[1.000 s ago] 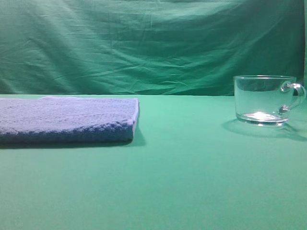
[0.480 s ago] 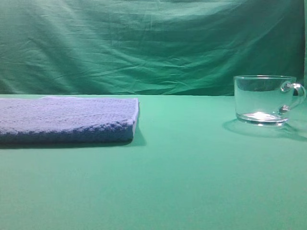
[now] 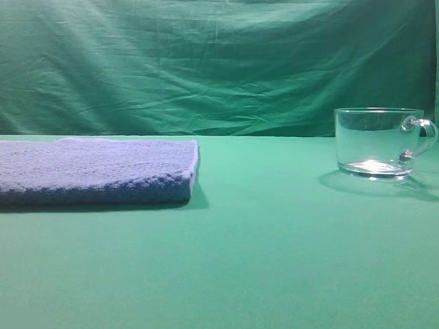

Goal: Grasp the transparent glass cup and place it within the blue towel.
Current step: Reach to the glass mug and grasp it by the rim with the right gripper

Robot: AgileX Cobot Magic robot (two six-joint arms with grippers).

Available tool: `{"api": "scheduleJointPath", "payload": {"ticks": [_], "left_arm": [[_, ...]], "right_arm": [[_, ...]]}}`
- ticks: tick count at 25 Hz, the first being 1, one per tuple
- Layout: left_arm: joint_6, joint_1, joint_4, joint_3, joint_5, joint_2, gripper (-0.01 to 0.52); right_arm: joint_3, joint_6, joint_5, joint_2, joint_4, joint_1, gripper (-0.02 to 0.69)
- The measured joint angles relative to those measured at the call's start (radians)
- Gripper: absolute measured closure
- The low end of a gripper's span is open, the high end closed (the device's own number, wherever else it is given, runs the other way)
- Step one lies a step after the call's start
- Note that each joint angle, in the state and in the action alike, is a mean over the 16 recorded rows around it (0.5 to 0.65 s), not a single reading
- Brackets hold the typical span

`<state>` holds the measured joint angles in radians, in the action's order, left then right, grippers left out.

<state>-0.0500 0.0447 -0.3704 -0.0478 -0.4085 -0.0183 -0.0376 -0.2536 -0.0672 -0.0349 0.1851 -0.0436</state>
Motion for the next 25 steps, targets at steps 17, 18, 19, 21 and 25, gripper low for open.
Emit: {"api": "scheduleJointPath", "payload": {"ticks": [17, 18, 19, 21, 25], "left_arm": [[0.000, 0.000, 0.000, 0.000, 0.000, 0.000, 0.514], [0.000, 0.000, 0.000, 0.000, 0.000, 0.000, 0.514], [0.000, 0.000, 0.000, 0.000, 0.000, 0.000, 0.514], [0.000, 0.000, 0.000, 0.000, 0.000, 0.000, 0.514], [0.000, 0.000, 0.000, 0.000, 0.000, 0.000, 0.514]], "right_arm": [[-0.485, 0.048, -0.424, -0.692, -0.055, 0.000, 0.665], [-0.516, 0.069, -0.457, -0.739, -0.072, 0.000, 0.665], [-0.546, 0.094, -0.489, -0.784, -0.092, 0.000, 0.665], [-0.605, 0.153, -0.550, -0.869, -0.140, -0.001, 0.659], [-0.706, 0.305, -0.646, -1.010, -0.243, -0.014, 0.613]]}}
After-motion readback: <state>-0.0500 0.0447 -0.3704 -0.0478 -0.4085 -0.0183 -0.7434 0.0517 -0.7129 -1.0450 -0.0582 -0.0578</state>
